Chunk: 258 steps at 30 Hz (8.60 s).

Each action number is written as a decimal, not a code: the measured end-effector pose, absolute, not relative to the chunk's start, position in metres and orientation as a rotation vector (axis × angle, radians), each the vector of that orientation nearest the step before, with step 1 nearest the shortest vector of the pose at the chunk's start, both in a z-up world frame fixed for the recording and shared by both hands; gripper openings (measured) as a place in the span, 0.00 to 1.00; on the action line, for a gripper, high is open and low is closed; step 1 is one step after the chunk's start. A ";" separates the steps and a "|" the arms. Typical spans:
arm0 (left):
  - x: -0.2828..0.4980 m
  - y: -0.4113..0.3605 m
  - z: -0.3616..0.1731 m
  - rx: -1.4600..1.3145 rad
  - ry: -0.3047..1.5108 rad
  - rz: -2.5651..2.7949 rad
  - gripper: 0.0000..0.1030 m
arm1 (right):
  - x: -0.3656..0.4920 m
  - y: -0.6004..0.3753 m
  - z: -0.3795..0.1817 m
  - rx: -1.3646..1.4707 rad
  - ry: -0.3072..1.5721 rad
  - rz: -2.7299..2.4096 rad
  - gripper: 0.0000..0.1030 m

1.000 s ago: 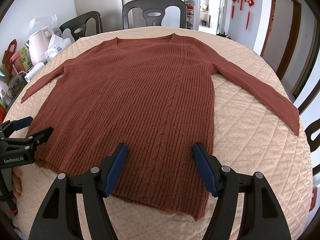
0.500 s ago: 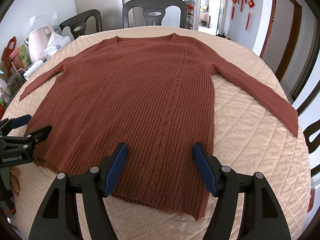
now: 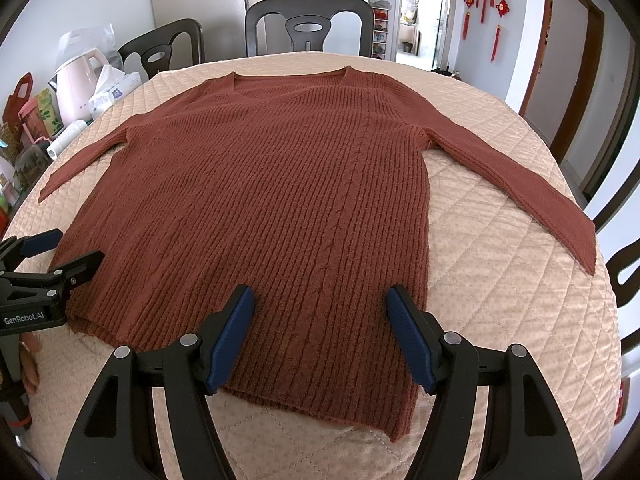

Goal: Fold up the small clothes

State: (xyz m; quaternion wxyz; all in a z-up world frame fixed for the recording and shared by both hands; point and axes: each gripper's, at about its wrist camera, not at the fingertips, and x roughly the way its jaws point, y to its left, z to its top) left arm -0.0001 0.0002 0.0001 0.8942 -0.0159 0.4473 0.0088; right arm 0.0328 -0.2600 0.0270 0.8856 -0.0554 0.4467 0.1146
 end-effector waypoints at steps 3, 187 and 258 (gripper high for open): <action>0.000 0.000 0.000 -0.033 0.928 0.018 0.99 | 0.033 -0.260 0.027 -0.117 0.929 0.238 0.67; 0.079 0.002 0.014 -0.036 0.880 -0.174 0.64 | 0.147 -0.485 0.016 0.890 0.842 -0.088 0.09; 0.209 -0.076 0.049 -0.183 0.913 -0.348 0.31 | 0.201 -0.349 0.030 0.490 0.846 0.401 0.14</action>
